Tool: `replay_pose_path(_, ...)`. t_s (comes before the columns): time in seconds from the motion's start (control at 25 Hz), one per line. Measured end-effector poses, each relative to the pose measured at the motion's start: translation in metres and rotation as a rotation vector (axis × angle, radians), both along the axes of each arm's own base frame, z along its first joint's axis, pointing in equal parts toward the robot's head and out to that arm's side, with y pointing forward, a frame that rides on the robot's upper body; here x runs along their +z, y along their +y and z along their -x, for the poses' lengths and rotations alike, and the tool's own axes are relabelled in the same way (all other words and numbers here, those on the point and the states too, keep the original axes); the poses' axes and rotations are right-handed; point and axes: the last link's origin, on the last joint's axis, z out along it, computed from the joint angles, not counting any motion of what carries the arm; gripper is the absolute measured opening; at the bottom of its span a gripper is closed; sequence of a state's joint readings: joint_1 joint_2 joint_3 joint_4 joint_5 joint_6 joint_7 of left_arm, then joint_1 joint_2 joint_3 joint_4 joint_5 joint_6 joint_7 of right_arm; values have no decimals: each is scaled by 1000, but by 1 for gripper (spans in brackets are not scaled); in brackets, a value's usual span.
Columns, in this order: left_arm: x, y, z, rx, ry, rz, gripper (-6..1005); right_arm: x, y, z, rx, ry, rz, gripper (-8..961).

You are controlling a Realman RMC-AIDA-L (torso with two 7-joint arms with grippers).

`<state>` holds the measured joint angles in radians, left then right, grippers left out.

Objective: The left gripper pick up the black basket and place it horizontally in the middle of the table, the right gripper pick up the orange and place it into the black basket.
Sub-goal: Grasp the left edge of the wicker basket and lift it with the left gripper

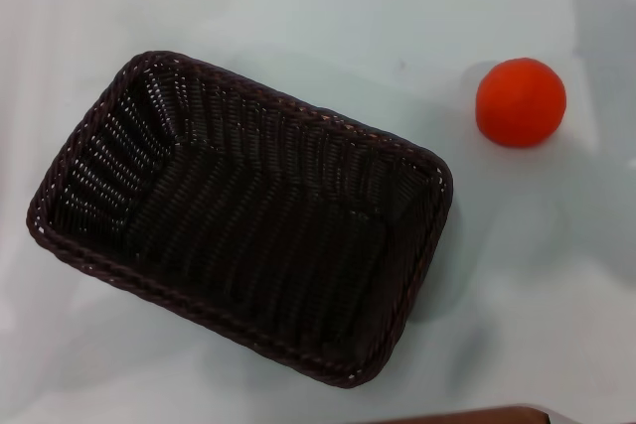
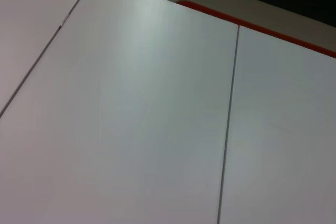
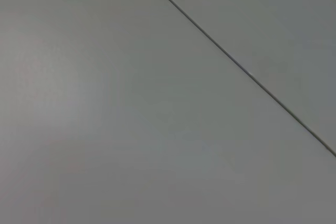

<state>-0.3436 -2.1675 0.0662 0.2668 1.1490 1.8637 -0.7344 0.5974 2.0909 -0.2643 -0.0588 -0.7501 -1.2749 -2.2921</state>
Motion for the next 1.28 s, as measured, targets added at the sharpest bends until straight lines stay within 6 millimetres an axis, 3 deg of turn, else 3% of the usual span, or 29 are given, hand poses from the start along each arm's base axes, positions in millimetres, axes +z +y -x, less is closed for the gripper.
replay_pose_path(0.52,2,-4,0,-10,-17,-27,786,0,0,0,1,0,0,838)
replay_pose_path(0.68,2,-4,-4,-72,-25,41,784,0,0,0,0,3,0,838)
replay_pose_path(0.8,9,2,-5,-130,-53,164,783,-1,0,0,0,3,0,838)
replay_pose_path(1.0,32,26,-13,-216,-33,541,781,-1,0,-1,-4,6,3,838)
replay_pose_path(1.28,48,38,-40,-181,214,977,779,0,0,-2,-10,10,5,839)
